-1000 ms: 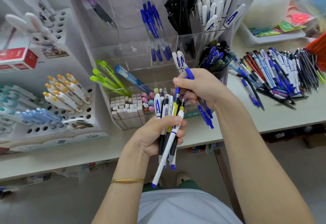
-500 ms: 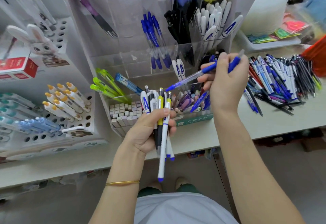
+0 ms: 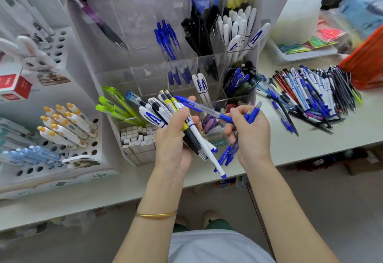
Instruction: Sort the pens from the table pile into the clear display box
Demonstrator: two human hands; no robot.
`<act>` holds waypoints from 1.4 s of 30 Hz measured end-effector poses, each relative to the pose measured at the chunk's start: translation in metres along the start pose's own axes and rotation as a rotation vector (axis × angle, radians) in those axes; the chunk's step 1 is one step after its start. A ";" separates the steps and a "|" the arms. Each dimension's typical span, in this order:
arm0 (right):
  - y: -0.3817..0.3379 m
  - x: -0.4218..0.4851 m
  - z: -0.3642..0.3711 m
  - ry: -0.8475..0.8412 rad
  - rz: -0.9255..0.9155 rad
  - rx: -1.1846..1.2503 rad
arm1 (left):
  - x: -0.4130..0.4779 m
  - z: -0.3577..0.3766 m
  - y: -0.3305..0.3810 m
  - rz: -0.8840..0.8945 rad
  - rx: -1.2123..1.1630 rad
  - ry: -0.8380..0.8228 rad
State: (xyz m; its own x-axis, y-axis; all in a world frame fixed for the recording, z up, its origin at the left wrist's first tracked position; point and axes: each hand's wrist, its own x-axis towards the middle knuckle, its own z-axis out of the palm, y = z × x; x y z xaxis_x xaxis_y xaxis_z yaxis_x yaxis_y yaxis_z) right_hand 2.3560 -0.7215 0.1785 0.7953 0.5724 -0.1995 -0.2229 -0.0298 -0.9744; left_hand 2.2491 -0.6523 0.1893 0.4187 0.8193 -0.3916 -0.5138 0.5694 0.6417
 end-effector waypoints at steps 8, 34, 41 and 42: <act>-0.001 0.004 -0.003 -0.043 0.076 0.250 | -0.003 -0.008 -0.001 0.010 0.076 0.061; -0.040 0.022 0.053 -0.123 -0.163 0.219 | -0.020 -0.009 0.008 -0.383 0.213 -0.092; -0.037 0.020 0.055 -0.033 -0.308 0.098 | -0.019 -0.009 0.002 -0.343 0.234 -0.121; -0.037 0.020 0.054 -0.030 -0.291 0.113 | -0.017 -0.010 0.002 -0.351 0.223 -0.123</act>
State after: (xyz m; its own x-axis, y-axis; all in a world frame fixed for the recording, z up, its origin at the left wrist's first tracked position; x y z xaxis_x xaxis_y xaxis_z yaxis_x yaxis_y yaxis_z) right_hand 2.3494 -0.6647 0.2158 0.8183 0.5676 0.0911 -0.0510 0.2295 -0.9720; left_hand 2.2337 -0.6649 0.1909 0.6324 0.5571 -0.5383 -0.1560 0.7722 0.6159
